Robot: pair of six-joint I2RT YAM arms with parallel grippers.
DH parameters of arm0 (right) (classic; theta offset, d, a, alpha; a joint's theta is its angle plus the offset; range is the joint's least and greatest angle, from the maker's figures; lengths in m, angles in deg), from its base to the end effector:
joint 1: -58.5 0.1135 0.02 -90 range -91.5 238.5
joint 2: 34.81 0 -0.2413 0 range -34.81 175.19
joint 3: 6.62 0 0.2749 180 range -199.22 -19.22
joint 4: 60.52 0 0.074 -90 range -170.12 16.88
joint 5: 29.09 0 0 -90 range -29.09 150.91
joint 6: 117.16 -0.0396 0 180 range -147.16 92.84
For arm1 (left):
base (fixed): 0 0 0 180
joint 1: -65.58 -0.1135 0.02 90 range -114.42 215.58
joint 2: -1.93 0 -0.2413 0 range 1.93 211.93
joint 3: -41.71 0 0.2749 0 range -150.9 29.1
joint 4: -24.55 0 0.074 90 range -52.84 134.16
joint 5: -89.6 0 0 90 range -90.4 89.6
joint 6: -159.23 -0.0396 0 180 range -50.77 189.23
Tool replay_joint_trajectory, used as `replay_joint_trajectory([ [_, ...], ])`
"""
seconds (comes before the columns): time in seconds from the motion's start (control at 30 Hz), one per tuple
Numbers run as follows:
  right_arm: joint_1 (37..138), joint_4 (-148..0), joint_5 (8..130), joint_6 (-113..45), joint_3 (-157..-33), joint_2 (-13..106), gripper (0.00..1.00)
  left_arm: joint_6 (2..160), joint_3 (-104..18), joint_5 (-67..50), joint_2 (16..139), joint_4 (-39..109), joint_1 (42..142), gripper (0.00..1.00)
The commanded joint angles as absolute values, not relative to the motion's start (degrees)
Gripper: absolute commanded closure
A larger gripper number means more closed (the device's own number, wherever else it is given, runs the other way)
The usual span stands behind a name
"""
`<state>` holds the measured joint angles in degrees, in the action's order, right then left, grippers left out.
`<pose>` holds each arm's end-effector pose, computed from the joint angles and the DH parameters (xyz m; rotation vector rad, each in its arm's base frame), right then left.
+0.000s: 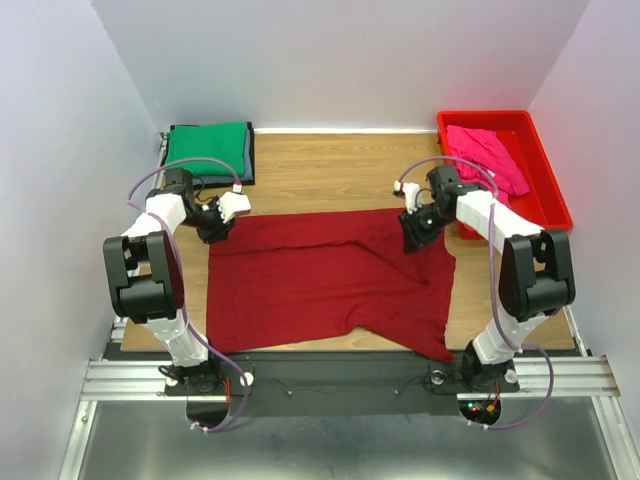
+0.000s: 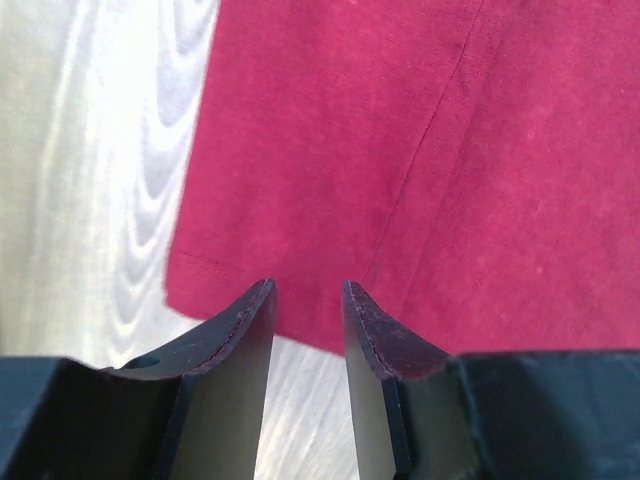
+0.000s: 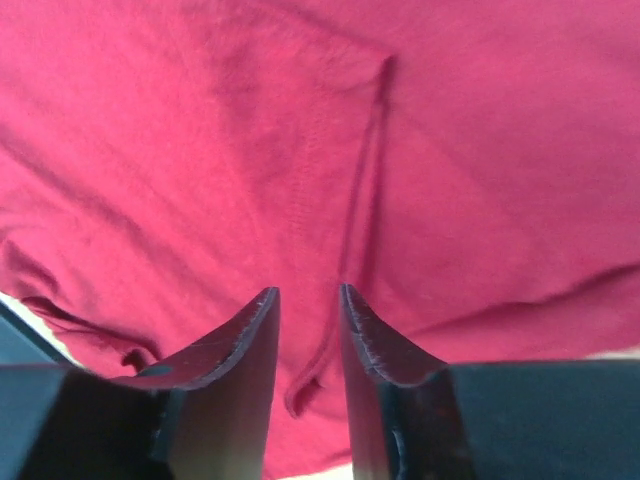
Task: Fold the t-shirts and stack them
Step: Fold the tshirt
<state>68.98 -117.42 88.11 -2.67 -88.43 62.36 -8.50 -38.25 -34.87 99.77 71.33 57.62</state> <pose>0.3394 0.0812 0.1761 -0.9145 2.5616 0.6009 0.3598 0.0277 0.1718 1.5185 1.8836 -0.1800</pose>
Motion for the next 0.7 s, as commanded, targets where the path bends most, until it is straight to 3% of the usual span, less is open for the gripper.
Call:
replay_joint_trajectory([
  [0.0,70.5,-116.0,87.7,-5.1,-86.9,63.5,0.65,-5.5,-35.8,-36.6,99.7,69.7,57.8,0.57],
  [0.17,71.1,-116.1,87.9,-6.1,-83.7,64.1,0.61,-2.9,-35.1,-40.0,96.9,69.7,62.5,0.54],
  [0.33,70.9,-117.2,88.5,-5.5,-82.9,60.3,0.64,7.5,-40.7,-49.8,99.0,68.6,75.8,0.51],
  [0.43,69.9,-119.2,91.0,-5.2,-82.6,56.6,0.65,19.9,-46.7,-55.1,102.9,59.9,83.6,0.46],
  [0.67,61.0,-123.7,95.0,-6.0,-85.0,53.4,0.62,44.5,-56.4,-52.9,113.5,40.6,96.2,0.46],
])
